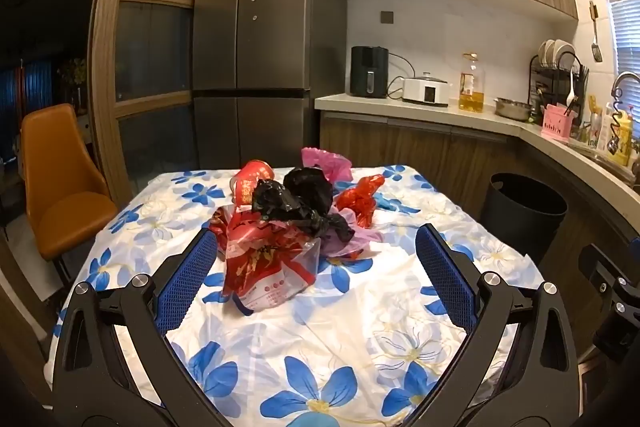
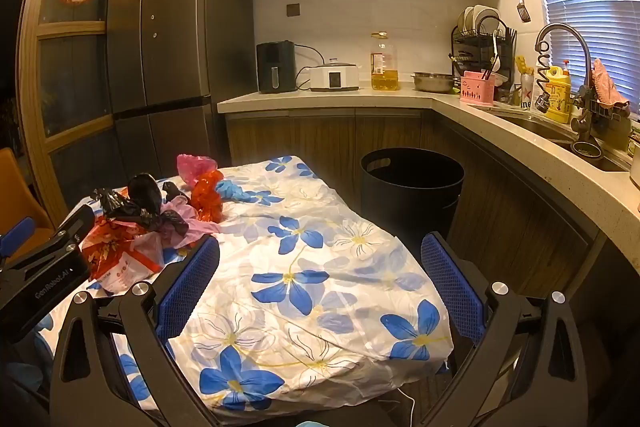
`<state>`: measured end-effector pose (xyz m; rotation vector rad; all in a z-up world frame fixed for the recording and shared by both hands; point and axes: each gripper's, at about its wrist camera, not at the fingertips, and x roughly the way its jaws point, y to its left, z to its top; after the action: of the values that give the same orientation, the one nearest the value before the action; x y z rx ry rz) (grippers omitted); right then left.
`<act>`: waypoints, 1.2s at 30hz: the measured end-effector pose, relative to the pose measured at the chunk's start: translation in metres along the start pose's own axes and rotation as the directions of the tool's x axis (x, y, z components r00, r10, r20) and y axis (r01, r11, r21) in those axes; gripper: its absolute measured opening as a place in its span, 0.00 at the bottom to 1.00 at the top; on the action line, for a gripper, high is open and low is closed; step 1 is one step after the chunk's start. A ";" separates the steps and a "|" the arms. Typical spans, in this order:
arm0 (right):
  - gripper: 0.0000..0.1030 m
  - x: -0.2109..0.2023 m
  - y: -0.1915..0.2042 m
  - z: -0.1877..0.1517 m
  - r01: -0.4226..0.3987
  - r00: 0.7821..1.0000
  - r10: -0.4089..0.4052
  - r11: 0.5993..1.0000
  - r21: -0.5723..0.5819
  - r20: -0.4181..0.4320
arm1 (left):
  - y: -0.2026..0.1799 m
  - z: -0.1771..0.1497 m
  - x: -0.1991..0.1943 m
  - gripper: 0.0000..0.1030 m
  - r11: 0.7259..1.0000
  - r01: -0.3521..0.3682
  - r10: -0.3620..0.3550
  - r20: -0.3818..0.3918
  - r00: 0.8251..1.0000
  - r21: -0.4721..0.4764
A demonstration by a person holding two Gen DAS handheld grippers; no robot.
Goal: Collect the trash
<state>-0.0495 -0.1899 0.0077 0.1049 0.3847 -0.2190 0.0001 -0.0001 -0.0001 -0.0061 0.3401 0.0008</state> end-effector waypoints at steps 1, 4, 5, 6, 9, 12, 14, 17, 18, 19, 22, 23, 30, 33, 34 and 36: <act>0.95 0.000 0.000 0.000 -0.001 1.000 0.001 1.000 -0.001 0.000 | 0.000 0.000 0.000 0.95 1.000 -0.002 0.002 0.001 1.000 -0.005; 0.95 0.000 0.000 0.001 -0.001 1.000 0.001 1.000 0.000 0.002 | -0.002 0.000 0.001 0.95 1.000 -0.001 0.001 -0.004 1.000 0.002; 0.95 0.000 0.000 0.001 -0.002 1.000 0.002 1.000 0.000 0.002 | -0.003 0.000 0.002 0.95 1.000 -0.003 0.003 -0.005 1.000 0.005; 0.95 -0.001 0.000 0.001 -0.002 1.000 0.002 1.000 0.000 0.003 | -0.005 0.001 0.002 0.95 1.000 -0.004 0.004 -0.006 1.000 0.009; 0.95 -0.001 0.000 0.001 -0.001 1.000 0.001 1.000 0.000 0.004 | -0.010 0.002 0.004 0.95 1.000 -0.010 0.010 -0.007 1.000 0.018; 0.95 -0.001 0.000 0.001 -0.002 1.000 0.002 1.000 -0.001 0.004 | -0.005 0.007 -0.006 0.95 1.000 0.005 -0.005 0.008 1.000 -0.008; 0.95 -0.001 -0.001 0.002 -0.002 1.000 0.002 1.000 0.000 0.004 | -0.006 0.009 -0.006 0.95 1.000 0.005 -0.005 0.008 1.000 -0.009; 0.95 -0.001 -0.001 0.002 -0.002 1.000 0.002 1.000 -0.001 0.005 | 0.000 0.004 -0.004 0.95 1.000 0.012 -0.011 0.011 1.000 -0.014; 0.95 -0.001 -0.001 0.002 -0.002 1.000 0.002 1.000 -0.001 0.005 | 0.000 0.005 -0.004 0.95 1.000 0.011 -0.011 0.011 1.000 -0.013; 0.95 -0.001 -0.001 0.002 -0.002 1.000 0.002 1.000 -0.001 0.005 | 0.001 0.004 -0.004 0.95 1.000 0.013 -0.012 0.012 1.000 -0.015; 0.95 -0.001 -0.001 0.002 -0.002 1.000 0.002 1.000 -0.002 0.006 | 0.001 0.005 -0.004 0.95 1.000 0.012 -0.012 0.015 1.000 -0.015; 0.95 -0.001 -0.001 0.002 -0.002 1.000 0.002 1.000 -0.002 0.006 | 0.001 0.006 -0.004 0.95 1.000 0.013 -0.013 0.015 1.000 -0.015; 0.95 -0.001 0.000 0.003 -0.003 1.000 0.003 1.000 -0.002 0.008 | 0.001 0.008 -0.005 0.95 1.000 0.014 -0.013 0.021 1.000 -0.015; 0.95 -0.001 0.000 0.003 -0.002 1.000 0.002 1.000 -0.001 0.008 | 0.000 0.008 -0.005 0.95 1.000 0.013 -0.013 0.024 1.000 -0.013; 0.95 -0.001 0.000 0.003 -0.002 1.000 0.002 1.000 -0.001 0.008 | 0.000 0.008 -0.005 0.95 1.000 0.013 -0.013 0.024 1.000 -0.013; 0.95 -0.001 0.000 0.003 -0.002 1.000 0.002 1.000 -0.001 0.008 | 0.000 0.008 -0.005 0.95 1.000 0.012 -0.012 0.024 1.000 -0.014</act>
<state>-0.0496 -0.1905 0.0108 0.1033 0.3766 -0.2173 -0.0019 -0.0003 0.0089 -0.0221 0.3160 -0.0089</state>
